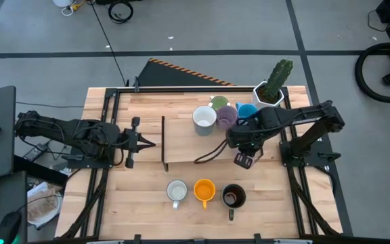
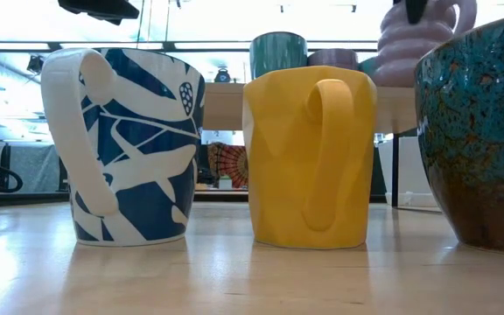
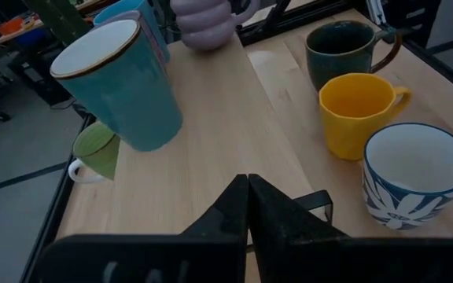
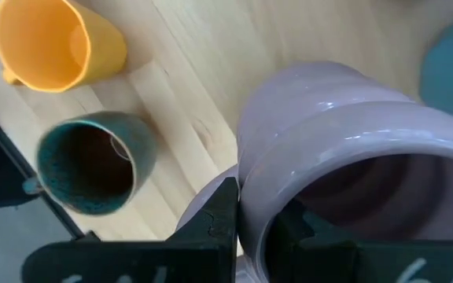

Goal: Place coffee mugs
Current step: Put the light purple mug on the shelf, then put the dark blue mug on the shelf

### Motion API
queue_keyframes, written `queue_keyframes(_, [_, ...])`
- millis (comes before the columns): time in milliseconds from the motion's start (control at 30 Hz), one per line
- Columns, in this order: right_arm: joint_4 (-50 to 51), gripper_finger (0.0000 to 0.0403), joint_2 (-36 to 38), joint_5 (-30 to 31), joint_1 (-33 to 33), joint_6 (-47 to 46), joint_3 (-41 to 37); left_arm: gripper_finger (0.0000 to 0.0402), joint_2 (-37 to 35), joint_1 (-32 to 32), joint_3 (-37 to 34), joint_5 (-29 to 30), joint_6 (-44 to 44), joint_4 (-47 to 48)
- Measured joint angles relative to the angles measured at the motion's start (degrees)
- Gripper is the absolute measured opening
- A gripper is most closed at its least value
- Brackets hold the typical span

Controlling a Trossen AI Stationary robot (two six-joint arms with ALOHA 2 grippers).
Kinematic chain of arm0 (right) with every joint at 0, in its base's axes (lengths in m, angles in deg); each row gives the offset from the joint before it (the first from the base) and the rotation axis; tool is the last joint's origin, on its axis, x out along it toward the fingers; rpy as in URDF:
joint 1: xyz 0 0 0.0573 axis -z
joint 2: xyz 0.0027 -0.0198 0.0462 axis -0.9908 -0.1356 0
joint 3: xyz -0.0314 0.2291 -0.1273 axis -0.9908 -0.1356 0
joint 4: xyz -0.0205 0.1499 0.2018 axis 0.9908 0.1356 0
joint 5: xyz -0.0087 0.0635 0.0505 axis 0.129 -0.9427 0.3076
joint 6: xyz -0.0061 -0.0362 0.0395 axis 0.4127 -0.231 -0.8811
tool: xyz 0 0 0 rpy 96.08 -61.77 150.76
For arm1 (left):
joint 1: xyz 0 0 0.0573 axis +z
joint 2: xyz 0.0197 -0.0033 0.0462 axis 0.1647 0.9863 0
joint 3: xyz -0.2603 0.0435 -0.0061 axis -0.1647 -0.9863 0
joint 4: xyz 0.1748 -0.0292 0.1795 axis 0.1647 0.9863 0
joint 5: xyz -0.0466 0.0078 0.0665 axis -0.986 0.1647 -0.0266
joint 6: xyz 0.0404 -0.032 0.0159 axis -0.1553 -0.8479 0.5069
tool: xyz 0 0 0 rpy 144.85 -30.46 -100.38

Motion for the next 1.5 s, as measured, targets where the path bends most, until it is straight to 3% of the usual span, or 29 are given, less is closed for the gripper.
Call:
queue_keyframes(367, [-0.44, 0.0069, -0.23, 2.21, 1.69, 1.37, -0.06, 0.0015, 0.00, 0.00, 0.00, 0.02, 0.02, -0.05])
queue_keyframes(733, [-0.30, 0.0075, -0.23, 4.64, 1.74, 0.52, -0.04, 0.0015, 0.02, 0.00, 0.00, 0.02, 0.15, 0.02])
queue_keyframes(1167, [-0.28, 0.0146, 0.78, 6.19, 1.73, 1.72, -0.02, 0.0015, 0.01, 0.00, 0.00, 0.00, 0.13, 0.10])
queue_keyframes(1500, [-0.28, 0.0157, 4.58, 7.50, 0.34, -0.05, 0.01, 0.0015, 0.01, 0.00, 0.00, -1.68, 0.05, 0.96])
